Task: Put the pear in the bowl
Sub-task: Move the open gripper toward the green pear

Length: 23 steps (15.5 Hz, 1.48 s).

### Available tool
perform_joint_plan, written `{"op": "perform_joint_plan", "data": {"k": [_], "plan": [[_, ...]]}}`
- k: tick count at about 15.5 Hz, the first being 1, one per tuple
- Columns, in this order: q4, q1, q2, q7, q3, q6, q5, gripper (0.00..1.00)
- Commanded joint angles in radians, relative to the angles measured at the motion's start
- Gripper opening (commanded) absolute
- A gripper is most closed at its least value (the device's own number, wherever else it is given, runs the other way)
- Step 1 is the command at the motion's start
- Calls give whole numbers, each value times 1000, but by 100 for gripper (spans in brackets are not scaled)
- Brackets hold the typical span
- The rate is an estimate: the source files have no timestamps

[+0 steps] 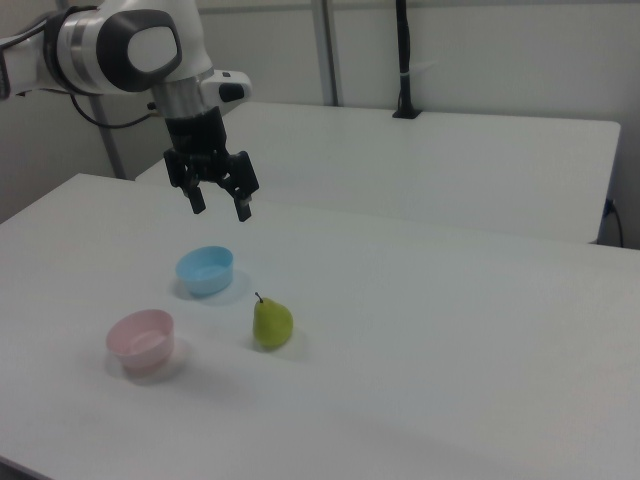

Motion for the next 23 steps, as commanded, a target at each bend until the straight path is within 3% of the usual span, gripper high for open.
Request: {"op": "perform_joint_plan", "data": {"k": [1, 15, 23], "plan": [[10, 11, -13, 17, -35, -6, 18, 100], [24, 10, 10, 6, -32, -29, 32, 100], [12, 5, 186, -41, -49, 71, 19, 100]]}}
